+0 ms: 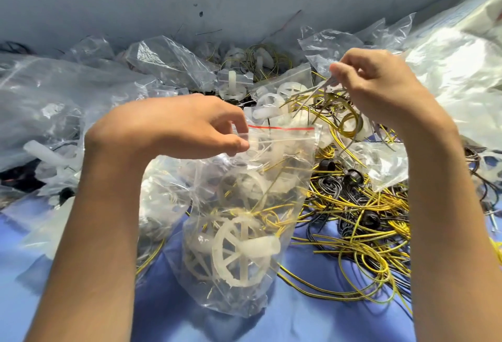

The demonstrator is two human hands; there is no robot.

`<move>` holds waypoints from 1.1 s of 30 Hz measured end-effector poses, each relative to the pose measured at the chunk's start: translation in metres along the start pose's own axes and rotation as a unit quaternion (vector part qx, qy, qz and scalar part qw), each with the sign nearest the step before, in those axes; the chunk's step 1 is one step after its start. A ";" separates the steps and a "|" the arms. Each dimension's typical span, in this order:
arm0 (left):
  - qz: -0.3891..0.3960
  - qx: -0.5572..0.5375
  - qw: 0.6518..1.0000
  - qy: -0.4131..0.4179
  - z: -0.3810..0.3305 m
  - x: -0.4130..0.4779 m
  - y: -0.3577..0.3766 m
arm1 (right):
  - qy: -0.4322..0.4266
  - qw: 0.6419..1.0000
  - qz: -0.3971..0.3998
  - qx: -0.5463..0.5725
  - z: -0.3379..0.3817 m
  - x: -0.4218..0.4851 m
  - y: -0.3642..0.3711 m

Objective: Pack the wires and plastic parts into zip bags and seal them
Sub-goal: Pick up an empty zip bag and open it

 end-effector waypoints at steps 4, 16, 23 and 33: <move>-0.001 0.003 1.000 0.003 0.000 0.000 -0.001 | 0.040 0.987 -0.154 0.005 -0.007 0.001 -0.031; -0.018 -0.009 1.000 0.014 -0.007 -0.001 -0.003 | 0.086 0.982 -0.098 0.135 -0.029 0.001 -0.029; -0.170 -0.059 0.978 0.105 -0.030 -0.002 -0.031 | -0.064 0.994 0.078 0.051 0.019 -0.008 -0.003; -0.283 -0.091 0.937 0.183 -0.056 -0.002 -0.039 | -0.191 0.963 0.117 0.148 0.082 -0.023 0.002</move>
Point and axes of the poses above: each hand's wrist, its own x-axis towards the middle knuckle, its own y-axis out of the palm, z = x × y, the point moved 10 cm from there along x, towards the middle knuckle, and after that the axes turned 4 degrees about -x, right-handed, at the moved point
